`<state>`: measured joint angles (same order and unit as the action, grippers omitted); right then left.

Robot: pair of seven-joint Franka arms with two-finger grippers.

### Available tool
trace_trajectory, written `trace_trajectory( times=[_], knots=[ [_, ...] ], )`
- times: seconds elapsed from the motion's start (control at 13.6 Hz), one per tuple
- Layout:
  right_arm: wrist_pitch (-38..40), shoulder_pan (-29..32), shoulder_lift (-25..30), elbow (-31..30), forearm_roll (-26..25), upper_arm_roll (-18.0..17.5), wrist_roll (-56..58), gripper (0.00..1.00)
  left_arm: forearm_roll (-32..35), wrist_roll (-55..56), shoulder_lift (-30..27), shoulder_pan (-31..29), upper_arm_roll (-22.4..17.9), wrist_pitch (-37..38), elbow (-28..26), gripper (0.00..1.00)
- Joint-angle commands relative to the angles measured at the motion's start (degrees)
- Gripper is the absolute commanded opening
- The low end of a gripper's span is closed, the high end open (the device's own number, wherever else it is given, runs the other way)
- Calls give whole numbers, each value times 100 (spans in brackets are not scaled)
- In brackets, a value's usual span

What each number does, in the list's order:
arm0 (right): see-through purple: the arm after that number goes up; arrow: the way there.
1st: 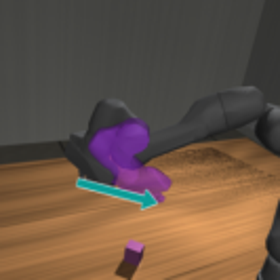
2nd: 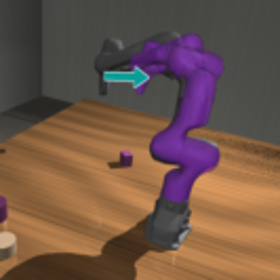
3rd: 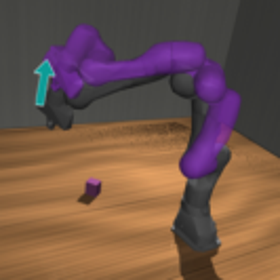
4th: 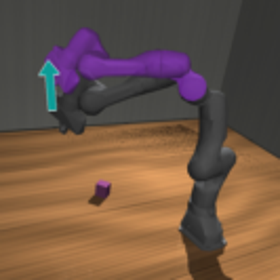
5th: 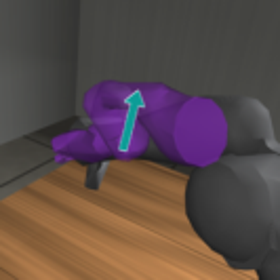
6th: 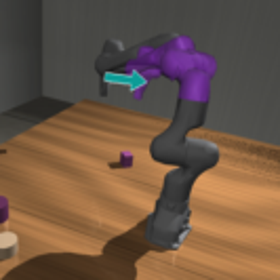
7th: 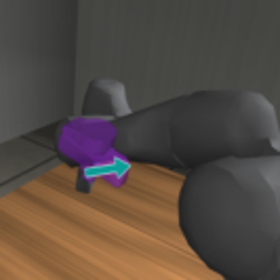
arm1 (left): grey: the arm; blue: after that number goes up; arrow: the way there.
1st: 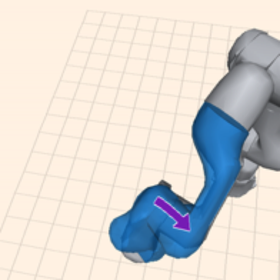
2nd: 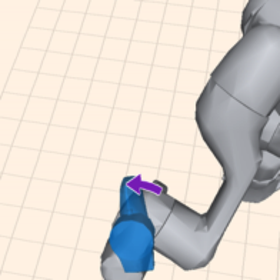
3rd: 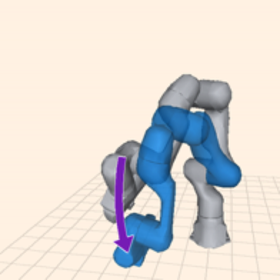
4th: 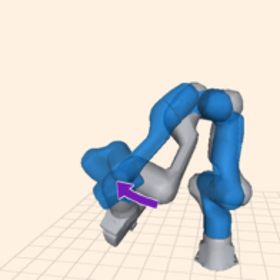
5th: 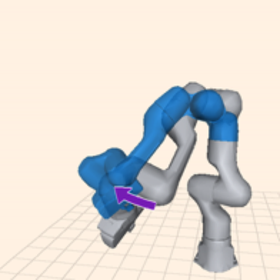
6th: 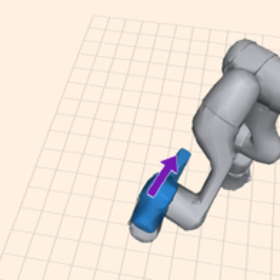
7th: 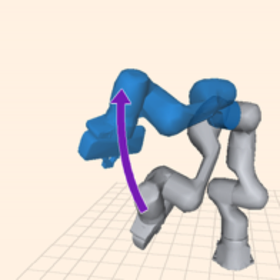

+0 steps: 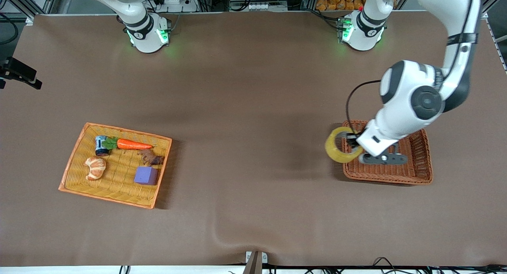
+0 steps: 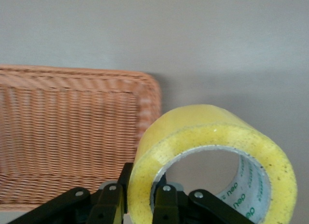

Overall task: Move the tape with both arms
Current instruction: 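Carry the tape roll with the left gripper over the brown basket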

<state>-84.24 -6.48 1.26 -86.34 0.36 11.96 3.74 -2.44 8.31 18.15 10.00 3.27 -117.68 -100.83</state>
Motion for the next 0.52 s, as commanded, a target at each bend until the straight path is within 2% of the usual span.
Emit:
trace_trajectory(
  times=[0.0,0.22,0.44],
  knots=[
    [74,16,32,21,104,-36,48,100,-20,-960,-40,-664,68,104,-147,0],
    [66,-11,23,21,105,-44,47,100,-11,-1402,13,-1087,59,114,-366,0],
    [74,7,23,29,113,-44,56,100,392,-1402,206,-1219,59,87,-420,0]
  ],
)
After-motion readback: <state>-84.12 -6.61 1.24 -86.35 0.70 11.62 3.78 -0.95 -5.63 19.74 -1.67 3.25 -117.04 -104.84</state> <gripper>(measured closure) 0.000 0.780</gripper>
